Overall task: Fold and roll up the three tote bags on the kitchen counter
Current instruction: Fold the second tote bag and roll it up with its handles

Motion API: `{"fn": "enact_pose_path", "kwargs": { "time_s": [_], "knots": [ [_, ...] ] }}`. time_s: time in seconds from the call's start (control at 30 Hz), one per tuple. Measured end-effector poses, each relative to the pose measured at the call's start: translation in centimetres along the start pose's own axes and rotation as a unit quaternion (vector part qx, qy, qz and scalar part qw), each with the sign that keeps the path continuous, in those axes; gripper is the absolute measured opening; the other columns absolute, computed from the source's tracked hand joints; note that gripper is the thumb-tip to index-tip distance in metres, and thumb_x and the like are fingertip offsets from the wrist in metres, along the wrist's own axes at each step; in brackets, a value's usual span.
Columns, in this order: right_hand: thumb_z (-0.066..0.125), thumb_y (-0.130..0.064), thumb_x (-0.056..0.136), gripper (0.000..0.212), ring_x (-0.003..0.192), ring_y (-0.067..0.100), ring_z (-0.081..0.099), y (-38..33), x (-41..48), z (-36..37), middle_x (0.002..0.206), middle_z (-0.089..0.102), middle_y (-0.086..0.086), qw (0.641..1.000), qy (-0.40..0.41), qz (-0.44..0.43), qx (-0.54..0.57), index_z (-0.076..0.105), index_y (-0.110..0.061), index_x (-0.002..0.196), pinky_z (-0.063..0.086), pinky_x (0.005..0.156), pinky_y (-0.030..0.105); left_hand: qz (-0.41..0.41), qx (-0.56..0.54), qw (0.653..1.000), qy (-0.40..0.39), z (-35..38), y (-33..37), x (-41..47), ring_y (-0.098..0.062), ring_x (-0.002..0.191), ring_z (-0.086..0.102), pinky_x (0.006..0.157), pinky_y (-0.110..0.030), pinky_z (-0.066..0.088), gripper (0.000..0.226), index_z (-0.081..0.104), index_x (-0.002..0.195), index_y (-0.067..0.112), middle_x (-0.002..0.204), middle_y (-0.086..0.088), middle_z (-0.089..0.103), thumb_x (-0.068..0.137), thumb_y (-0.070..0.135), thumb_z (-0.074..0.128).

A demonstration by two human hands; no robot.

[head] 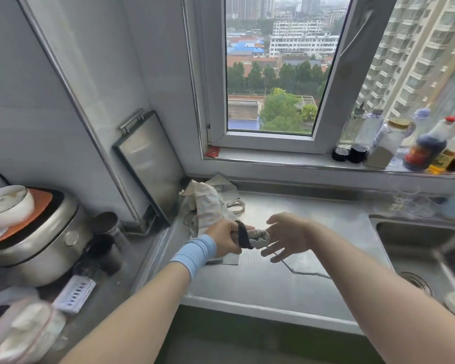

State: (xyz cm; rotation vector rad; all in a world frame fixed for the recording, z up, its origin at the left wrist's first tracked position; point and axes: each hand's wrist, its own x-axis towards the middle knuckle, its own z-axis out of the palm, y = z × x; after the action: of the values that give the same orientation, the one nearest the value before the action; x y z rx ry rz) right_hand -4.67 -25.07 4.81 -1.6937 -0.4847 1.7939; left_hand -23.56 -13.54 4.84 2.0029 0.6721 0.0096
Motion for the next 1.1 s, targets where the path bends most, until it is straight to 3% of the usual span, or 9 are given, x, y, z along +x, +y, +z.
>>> {"fn": "enact_pose_path", "kwargs": {
  "time_s": [0.1, 0.2, 0.4, 0.57, 0.67, 0.77, 0.87, 0.97, 1.1],
  "knots": [
    [0.046, -0.03, 0.099, 0.039, 0.096, 0.035, 0.071, 2.3, 1.3, -0.7, 0.109, 0.068, 0.015, 0.997, 0.025, 0.029, -0.069, 0.063, 0.0, 0.117, 0.058, 0.074, 0.043, 0.031, 0.122, 0.992, -0.01, 3.8, -1.5, 1.3, -0.011, 0.096, 0.064, 0.072, -0.01, 0.047, 0.042, 0.069, 0.113, 0.005, 0.109, 0.005, 0.068, 0.075, -0.013, 0.06],
    [0.053, -0.018, 0.095, 0.03, 0.094, 0.039, 0.072, 4.7, 3.6, -1.4, 0.105, 0.067, 0.021, 0.989, 0.088, 0.014, -0.12, 0.063, 0.004, 0.113, 0.059, 0.068, 0.039, 0.093, 0.28, 0.955, 0.015, 7.1, -4.0, 3.0, -0.022, 0.098, 0.06, 0.08, -0.027, 0.048, 0.045, 0.067, 0.117, 0.021, 0.105, -0.001, 0.064, 0.078, 0.001, 0.056],
    [0.057, -0.025, 0.091, 0.031, 0.072, 0.02, 0.061, 10.3, 7.6, -2.6, 0.087, 0.068, 0.014, 0.965, 0.188, -0.044, -0.179, 0.07, 0.0, 0.105, 0.052, 0.056, 0.026, 0.102, 0.323, 0.94, -0.042, 12.4, -8.1, 5.5, -0.028, 0.124, 0.049, 0.104, -0.038, 0.041, 0.051, 0.052, 0.136, 0.024, 0.133, -0.003, 0.056, 0.087, 0.011, 0.052],
    [0.057, -0.016, 0.091, 0.022, 0.099, 0.03, 0.064, 14.1, 10.1, -2.6, 0.107, 0.071, 0.015, 0.934, 0.239, -0.11, -0.24, 0.07, -0.005, 0.105, 0.049, 0.088, 0.041, 0.099, 0.283, 0.953, -0.039, 15.2, -10.7, 6.2, -0.018, 0.143, 0.028, 0.117, -0.027, 0.022, 0.049, 0.057, 0.134, 0.018, 0.155, 0.002, 0.033, 0.093, -0.001, 0.038],
    [0.055, -0.015, 0.094, 0.021, 0.105, 0.025, 0.061, 14.8, 10.8, -2.1, 0.111, 0.069, 0.006, 0.924, 0.247, -0.137, -0.26, 0.068, -0.013, 0.111, 0.048, 0.094, 0.038, 0.074, 0.253, 0.964, 0.015, 16.5, -12.1, 5.9, -0.022, 0.135, 0.042, 0.109, -0.023, 0.031, 0.042, 0.067, 0.117, 0.01, 0.142, -0.005, 0.051, 0.086, -0.004, 0.043],
    [0.05, -0.022, 0.095, 0.021, 0.104, 0.025, 0.06, 15.2, 11.9, -2.1, 0.107, 0.069, 0.0, 0.899, 0.266, -0.156, -0.313, 0.068, -0.023, 0.106, 0.047, 0.091, 0.039, 0.09, 0.247, 0.963, 0.062, 17.2, -13.5, 6.3, -0.025, 0.106, 0.06, 0.089, -0.029, 0.05, 0.03, 0.072, 0.1, 0.009, 0.114, -0.008, 0.066, 0.08, 0.005, 0.05],
    [0.044, -0.032, 0.1, 0.027, 0.11, 0.026, 0.052, 15.7, 12.9, -2.2, 0.114, 0.065, -0.004, 0.808, 0.316, -0.154, -0.473, 0.065, -0.033, 0.118, 0.038, 0.091, 0.039, 0.236, 0.314, 0.906, 0.157, 17.0, -13.3, 6.6, -0.02, 0.078, 0.057, 0.071, -0.029, 0.044, 0.015, 0.067, 0.072, 0.013, 0.076, -0.003, 0.062, 0.075, 0.006, 0.054],
    [0.045, -0.038, 0.099, 0.026, 0.106, 0.024, 0.053, 15.7, 13.2, -2.2, 0.108, 0.067, -0.006, 0.768, 0.35, -0.161, -0.511, 0.067, -0.035, 0.112, 0.036, 0.085, 0.038, 0.277, 0.363, 0.866, 0.203, 16.8, -12.4, 6.8, -0.014, 0.08, 0.051, 0.073, -0.029, 0.034, 0.023, 0.061, 0.063, 0.02, 0.069, 0.004, 0.058, 0.079, 0.005, 0.051],
    [0.047, -0.041, 0.098, 0.027, 0.106, 0.023, 0.056, 15.7, 13.3, -2.2, 0.111, 0.066, -0.007, 0.775, 0.35, -0.154, -0.504, 0.066, -0.037, 0.117, 0.038, 0.085, 0.037, 0.216, 0.336, 0.904, 0.15, 17.0, -12.8, 6.9, -0.023, 0.06, 0.056, 0.06, -0.033, 0.047, 0.022, 0.063, 0.066, 0.015, 0.063, -0.002, 0.058, 0.075, 0.007, 0.045]
  ]
}}
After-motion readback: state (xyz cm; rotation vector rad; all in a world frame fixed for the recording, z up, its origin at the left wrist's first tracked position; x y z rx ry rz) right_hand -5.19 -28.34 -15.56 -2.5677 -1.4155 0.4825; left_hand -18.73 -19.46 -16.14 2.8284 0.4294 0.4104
